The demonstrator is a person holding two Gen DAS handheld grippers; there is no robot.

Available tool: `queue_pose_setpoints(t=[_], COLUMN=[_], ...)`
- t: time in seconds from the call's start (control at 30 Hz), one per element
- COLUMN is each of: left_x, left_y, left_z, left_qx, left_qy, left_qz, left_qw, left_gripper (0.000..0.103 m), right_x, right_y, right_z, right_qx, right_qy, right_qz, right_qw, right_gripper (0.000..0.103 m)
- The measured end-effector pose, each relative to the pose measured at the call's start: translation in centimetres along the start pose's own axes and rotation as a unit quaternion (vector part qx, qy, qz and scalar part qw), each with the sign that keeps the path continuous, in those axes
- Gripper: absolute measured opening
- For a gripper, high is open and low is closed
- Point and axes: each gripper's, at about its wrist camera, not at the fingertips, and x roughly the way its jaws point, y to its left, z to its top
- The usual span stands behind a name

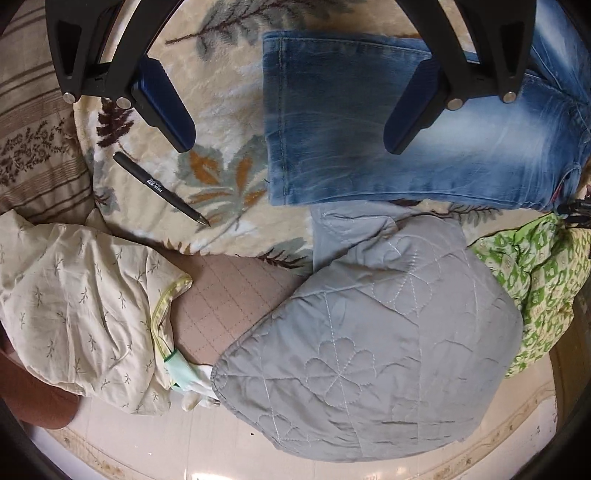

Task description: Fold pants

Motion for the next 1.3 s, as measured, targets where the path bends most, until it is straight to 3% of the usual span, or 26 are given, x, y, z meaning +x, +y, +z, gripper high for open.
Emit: queue_pose_setpoints(t=[0.13,0.23,0.33,0.6,0.67,0.7,0.73,0.77,0.8,1.0,1.3], left_x=[-3.2,-5.1,-5.9,-7.2,-7.2,-7.2,-7.4,-7.1,-7.1,-6.5,-7.4], left_y=[-1.8,-3.8,-6.4,-11.7,-12.1,-12.4,-12.8,-13.0,-13.2,-13.0,-11.1], left_z=[0.6,0.8,0.5,-2.3,-2.4,-2.3,-2.3,-2.0,-1.8,-1.4,-2.2], left_qx=[0.025,0.027,0.044,0.125,0.139,0.145,0.150,0.152,0.153,0.145,0.142], left_qy=[-0.036,-0.053,-0.054,-0.048,-0.047,-0.047,-0.049,-0.050,-0.050,-0.041,-0.058], left_qz=[-0.016,-0.049,-0.077,-0.096,-0.097,-0.099,-0.099,-0.097,-0.095,-0.103,-0.073], left_qw=[0.9989,0.9970,0.9946,0.9864,0.9844,0.9834,0.9825,0.9824,0.9824,0.9831,0.9855], left_gripper=[0.103,0.103,0.103,0.103,0.103,0.103,0.103,0.103,0.103,0.103,0.103], right_x=[0.7,2.0,3.4,8.9,9.7,9.7,9.7,9.6,9.4,5.7,1.6], right_y=[-0.6,-0.9,-0.7,-0.9,-1.2,-1.1,-1.0,-0.8,-0.6,-0.5,1.8], right_z=[0.5,1.1,1.6,1.9,1.5,1.3,1.2,1.1,1.0,0.9,0.3], right_qx=[0.013,0.015,0.004,0.000,0.009,0.009,0.004,-0.006,-0.015,-0.046,-0.117], right_qy=[0.003,0.015,0.014,0.060,0.068,0.064,0.062,0.060,0.058,0.009,-0.037], right_qz=[0.017,0.022,0.010,-0.001,0.030,0.057,0.066,0.060,0.053,0.071,0.050], right_qw=[1.000,1.000,1.000,0.998,0.997,0.996,0.996,0.996,0.997,0.996,0.991], right_gripper=[0.103,0.103,0.103,0.103,0.101,0.085,0.057,0.040,0.014,0.003,0.002])
